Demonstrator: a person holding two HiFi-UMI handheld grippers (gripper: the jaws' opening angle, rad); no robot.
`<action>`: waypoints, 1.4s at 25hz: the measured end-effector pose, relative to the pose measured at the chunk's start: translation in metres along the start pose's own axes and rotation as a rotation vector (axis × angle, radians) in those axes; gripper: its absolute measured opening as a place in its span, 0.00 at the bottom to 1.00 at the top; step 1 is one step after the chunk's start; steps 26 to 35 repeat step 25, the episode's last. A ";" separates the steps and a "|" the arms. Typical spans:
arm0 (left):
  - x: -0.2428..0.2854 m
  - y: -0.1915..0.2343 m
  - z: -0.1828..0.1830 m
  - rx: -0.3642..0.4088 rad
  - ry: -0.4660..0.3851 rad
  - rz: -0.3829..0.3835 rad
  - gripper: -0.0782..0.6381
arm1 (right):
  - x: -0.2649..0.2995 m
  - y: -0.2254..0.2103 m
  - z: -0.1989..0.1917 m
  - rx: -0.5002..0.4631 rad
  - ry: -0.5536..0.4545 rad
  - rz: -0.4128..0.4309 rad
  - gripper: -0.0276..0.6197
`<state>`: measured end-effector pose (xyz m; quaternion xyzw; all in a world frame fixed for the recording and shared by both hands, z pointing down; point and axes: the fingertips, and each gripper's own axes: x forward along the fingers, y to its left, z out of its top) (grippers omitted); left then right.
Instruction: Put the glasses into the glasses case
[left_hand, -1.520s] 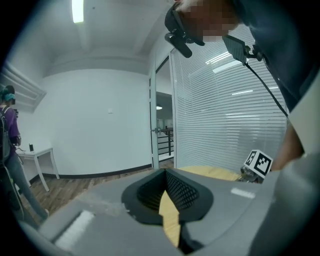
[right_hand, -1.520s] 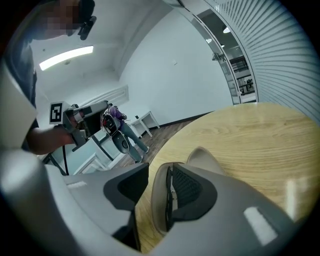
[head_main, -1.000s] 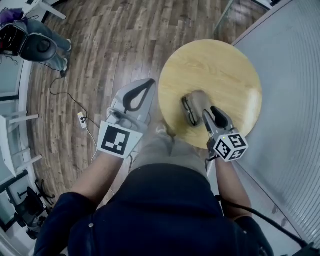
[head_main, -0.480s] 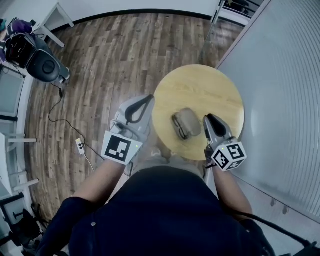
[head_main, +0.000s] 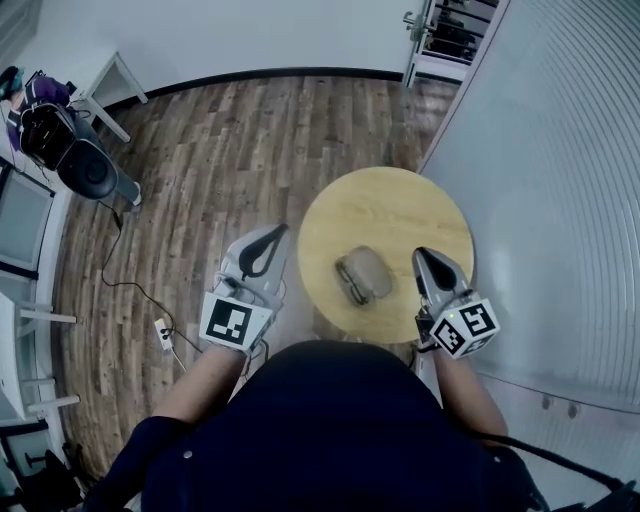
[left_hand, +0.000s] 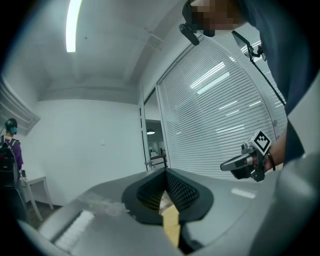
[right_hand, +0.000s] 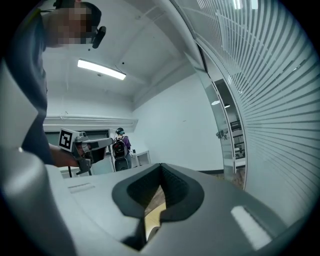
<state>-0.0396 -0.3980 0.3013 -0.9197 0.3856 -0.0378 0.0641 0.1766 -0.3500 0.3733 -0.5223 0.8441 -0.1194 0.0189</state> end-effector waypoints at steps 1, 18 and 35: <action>0.001 0.001 0.002 0.004 -0.004 0.006 0.12 | -0.003 -0.002 0.002 -0.002 -0.006 -0.002 0.06; 0.005 0.001 0.011 0.011 -0.024 0.041 0.12 | -0.018 -0.012 0.017 -0.009 -0.021 -0.006 0.06; 0.006 0.001 0.010 0.004 -0.026 0.029 0.12 | -0.012 -0.007 0.017 0.003 -0.017 0.020 0.06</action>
